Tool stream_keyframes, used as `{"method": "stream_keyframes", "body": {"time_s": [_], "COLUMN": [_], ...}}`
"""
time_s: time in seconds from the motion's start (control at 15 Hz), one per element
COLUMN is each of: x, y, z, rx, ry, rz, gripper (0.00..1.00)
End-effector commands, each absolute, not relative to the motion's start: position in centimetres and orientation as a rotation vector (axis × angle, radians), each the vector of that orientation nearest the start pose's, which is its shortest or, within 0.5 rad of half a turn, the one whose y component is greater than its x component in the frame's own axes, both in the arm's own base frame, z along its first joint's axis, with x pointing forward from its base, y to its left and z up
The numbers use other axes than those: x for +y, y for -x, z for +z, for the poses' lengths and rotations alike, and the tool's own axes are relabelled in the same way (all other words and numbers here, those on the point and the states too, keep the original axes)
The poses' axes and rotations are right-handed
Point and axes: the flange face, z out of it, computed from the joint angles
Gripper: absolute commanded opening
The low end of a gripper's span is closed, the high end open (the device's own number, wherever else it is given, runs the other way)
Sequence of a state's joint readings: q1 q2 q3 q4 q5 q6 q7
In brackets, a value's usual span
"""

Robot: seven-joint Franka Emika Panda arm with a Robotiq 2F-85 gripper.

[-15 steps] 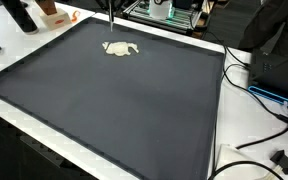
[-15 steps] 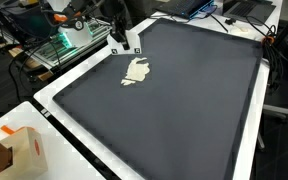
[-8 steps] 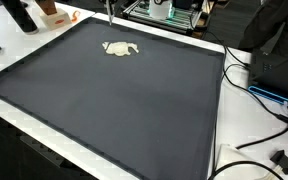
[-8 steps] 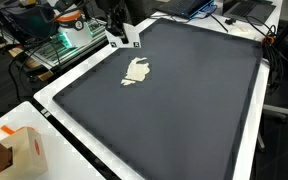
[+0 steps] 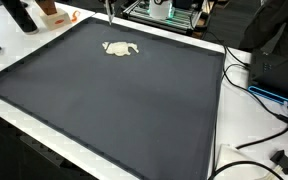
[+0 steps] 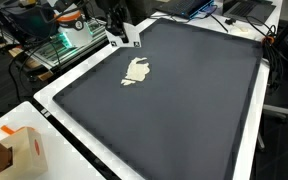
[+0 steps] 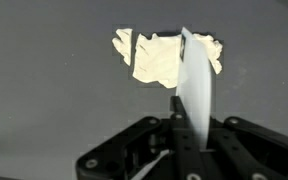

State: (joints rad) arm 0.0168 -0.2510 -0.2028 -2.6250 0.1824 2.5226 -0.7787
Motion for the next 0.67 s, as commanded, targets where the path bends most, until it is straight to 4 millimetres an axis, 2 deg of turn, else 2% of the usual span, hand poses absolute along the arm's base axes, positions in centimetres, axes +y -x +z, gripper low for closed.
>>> {"method": "stream_keyframes", "body": {"time_s": [0.0,0.13,0.33,0.6], "x": [-8.0,-8.0,-8.6,-8.7], "y": [-44.1,-44.7,-45.5,-46.2], "z": [31.8,30.3,27.7,25.3], "rx": [-0.695,-0.691,-0.684,-0.701], "ry": [2.884,2.837,2.853,2.863], "rz": [-0.269,-0.262,-0.214,-0.159], "gripper": [0.01,0.01,0.01,0.01]}}
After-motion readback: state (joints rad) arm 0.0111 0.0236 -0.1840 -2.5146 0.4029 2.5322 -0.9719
